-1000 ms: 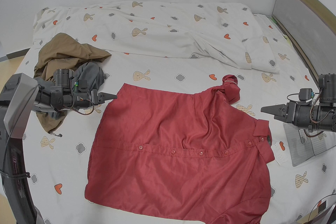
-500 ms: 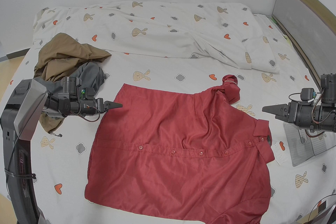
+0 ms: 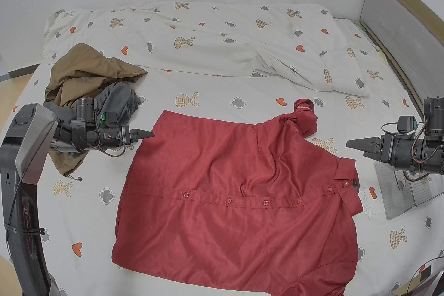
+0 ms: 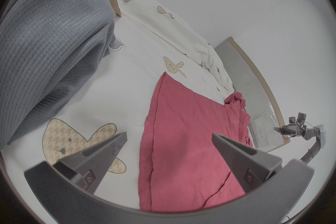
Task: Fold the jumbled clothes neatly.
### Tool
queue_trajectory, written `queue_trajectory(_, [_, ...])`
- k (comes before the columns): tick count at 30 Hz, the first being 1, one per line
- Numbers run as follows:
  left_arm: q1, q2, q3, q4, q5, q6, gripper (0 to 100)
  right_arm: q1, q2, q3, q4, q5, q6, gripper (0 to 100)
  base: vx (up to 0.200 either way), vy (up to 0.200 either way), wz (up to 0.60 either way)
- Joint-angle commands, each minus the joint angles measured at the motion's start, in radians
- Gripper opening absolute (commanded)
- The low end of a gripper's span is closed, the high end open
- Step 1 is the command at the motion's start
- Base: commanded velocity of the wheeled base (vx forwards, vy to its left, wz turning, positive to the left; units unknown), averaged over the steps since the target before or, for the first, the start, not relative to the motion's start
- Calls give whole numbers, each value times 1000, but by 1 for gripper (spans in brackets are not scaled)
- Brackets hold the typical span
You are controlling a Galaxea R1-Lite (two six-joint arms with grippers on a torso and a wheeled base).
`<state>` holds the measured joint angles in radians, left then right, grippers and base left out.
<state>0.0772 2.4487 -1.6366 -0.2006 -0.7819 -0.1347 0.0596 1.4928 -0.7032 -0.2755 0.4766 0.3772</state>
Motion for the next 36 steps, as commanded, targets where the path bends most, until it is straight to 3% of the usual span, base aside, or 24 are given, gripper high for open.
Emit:
queue_trajectory(1, [-11,18,-6,0,0,0,100,0,0,-1,-1,0,0,100,0,0,0])
queue_trajectory(13, [-50,27,-9,0,0,0,100,0,1,-2,-1,0,0,100,0,0,0])
queue_trajectory(14, [-48,26,-9,0,0,0,0,0,1,-1,-1,0,0,100,0,0,0])
queue_trajectory(25, [-22,36,-34,0,0,0,0,0,1,-1,-2,0,0,100,0,0,0])
queue_trajectory(36, [65,36,-71,17,0,-2,0,0,3,-1,-2,0,0,100,0,0,0])
